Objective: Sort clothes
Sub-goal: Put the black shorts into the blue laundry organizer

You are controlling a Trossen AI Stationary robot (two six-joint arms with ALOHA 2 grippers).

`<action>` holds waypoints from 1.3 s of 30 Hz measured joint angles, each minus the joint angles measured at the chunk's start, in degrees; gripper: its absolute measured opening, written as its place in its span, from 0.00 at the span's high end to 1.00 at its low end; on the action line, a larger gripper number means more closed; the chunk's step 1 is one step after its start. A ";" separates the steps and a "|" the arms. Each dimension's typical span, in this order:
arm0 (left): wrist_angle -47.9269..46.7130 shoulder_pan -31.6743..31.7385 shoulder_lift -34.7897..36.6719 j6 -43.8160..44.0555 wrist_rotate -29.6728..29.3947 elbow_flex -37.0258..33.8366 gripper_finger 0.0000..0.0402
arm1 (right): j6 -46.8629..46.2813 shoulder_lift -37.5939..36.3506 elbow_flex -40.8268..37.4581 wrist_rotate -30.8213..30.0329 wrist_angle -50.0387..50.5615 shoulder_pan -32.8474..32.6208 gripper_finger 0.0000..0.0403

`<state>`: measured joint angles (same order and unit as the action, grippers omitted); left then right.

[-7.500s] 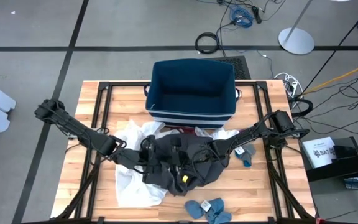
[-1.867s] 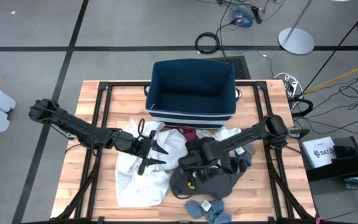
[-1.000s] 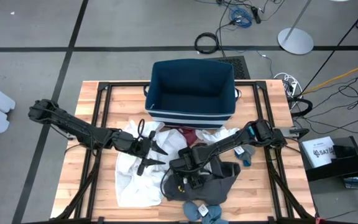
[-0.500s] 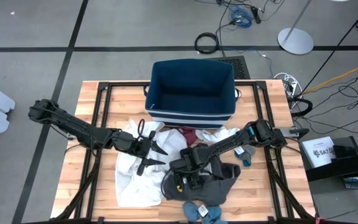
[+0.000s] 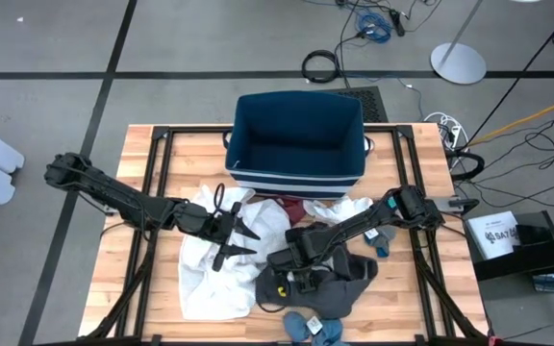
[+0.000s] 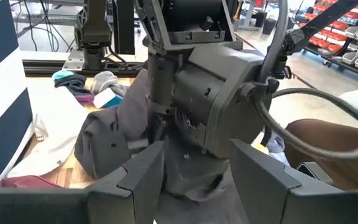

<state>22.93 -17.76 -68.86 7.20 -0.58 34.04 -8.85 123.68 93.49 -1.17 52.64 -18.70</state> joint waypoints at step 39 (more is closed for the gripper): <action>-2.57 1.20 -0.02 -0.02 -1.18 -0.02 0.53 | -20.09 -34.67 0.27 -37.77 16.00 -12.32 0.97</action>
<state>20.36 -16.56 -68.88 7.18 -1.76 34.02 -28.93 89.01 93.76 -38.94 68.65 -31.01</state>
